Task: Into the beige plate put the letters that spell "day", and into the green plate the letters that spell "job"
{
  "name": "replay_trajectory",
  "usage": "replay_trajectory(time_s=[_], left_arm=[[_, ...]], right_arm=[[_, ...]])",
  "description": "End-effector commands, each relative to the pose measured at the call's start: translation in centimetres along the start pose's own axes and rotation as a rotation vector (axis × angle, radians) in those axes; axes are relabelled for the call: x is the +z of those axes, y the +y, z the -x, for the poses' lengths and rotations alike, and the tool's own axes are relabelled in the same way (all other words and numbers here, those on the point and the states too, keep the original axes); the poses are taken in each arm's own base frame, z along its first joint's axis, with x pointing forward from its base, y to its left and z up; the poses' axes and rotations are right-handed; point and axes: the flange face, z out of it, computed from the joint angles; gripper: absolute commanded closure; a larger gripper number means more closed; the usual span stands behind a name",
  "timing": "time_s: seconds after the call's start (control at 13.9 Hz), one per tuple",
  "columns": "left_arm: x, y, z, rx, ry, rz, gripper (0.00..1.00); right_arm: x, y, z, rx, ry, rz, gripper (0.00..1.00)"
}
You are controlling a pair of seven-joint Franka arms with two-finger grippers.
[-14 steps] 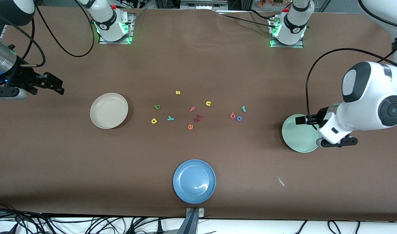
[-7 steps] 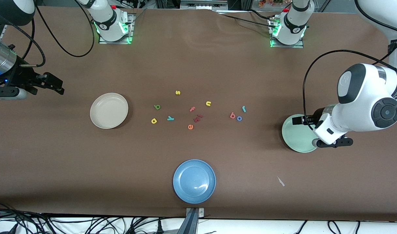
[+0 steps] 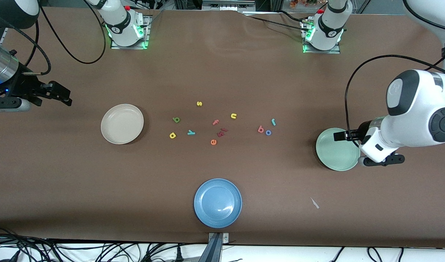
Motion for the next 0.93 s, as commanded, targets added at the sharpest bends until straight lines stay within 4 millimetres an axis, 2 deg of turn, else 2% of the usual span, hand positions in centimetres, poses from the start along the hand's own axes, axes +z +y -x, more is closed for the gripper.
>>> replay_trajectory(time_s=[0.0, 0.86], left_arm=[[-1.17, -0.38, 0.77, 0.027, 0.000, 0.012, 0.00], [-0.42, 0.55, 1.59, 0.042, -0.057, 0.010, 0.00]], right_arm=[[-0.20, 0.06, 0.08, -0.012, 0.007, 0.015, 0.00], [-0.11, 0.06, 0.05, -0.009, 0.006, 0.015, 0.00]])
